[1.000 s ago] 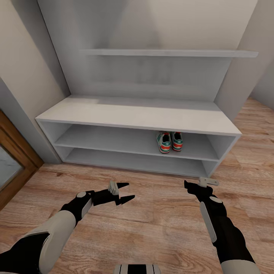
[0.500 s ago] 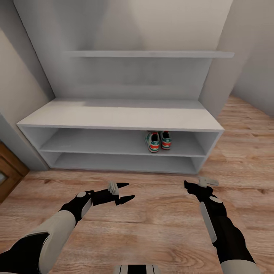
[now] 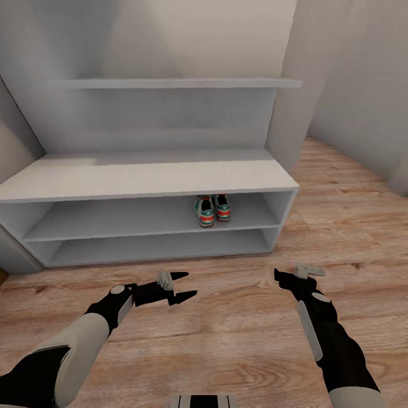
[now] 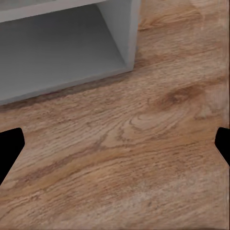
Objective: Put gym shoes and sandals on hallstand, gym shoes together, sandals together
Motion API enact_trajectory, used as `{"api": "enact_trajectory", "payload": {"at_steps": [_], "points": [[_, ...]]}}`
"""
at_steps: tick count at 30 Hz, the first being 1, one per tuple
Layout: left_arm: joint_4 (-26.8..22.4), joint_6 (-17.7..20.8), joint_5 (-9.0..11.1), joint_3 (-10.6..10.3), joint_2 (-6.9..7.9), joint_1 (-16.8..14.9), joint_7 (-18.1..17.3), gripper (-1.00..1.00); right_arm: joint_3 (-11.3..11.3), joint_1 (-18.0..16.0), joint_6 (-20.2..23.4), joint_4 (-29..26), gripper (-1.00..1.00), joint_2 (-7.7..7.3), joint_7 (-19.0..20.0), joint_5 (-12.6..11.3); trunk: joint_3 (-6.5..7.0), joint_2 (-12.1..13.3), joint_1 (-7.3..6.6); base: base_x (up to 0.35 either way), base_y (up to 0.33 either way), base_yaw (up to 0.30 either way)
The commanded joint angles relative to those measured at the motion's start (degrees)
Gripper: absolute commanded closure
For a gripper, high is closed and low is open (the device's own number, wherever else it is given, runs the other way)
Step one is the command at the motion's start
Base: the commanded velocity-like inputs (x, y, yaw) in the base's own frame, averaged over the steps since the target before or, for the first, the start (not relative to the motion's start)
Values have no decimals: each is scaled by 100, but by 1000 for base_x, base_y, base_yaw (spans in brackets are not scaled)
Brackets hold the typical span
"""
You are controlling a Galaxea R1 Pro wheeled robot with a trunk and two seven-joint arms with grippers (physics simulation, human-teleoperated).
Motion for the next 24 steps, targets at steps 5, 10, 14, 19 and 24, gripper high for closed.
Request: {"api": "enact_trajectory", "payload": {"at_steps": [5, 10, 14, 19, 24], "points": [[-3, -38, -58, 42, 10, -1, -23, -100, 8, -3, 21, -5, -100, -2, -43, -58, 14, -2, -1, 0, 0, -275], [-4, -37, -58, 40, 13, -1, -26, -100, 8, -3, 21, -5, -100, -2, -43, -58, 32, -2, -1, 0, 0, -275], [-4, -33, -58, 41, 14, -2, -26, -100, 8, -3, 21, -5, -100, -2, -43, -58, 47, -2, -1, 0, 0, -275], [-4, -30, -58, 40, 14, 0, -26, -100, 8, -1, 21, -5, -100, -2, -43, -58, 155, 4, -11, 0, 0, -275], [-4, -31, -58, 42, 14, 1, -26, -100, 8, -3, 21, -5, -100, -2, -43, -58, 240, 8, -19, 0, 0, -275]]}}
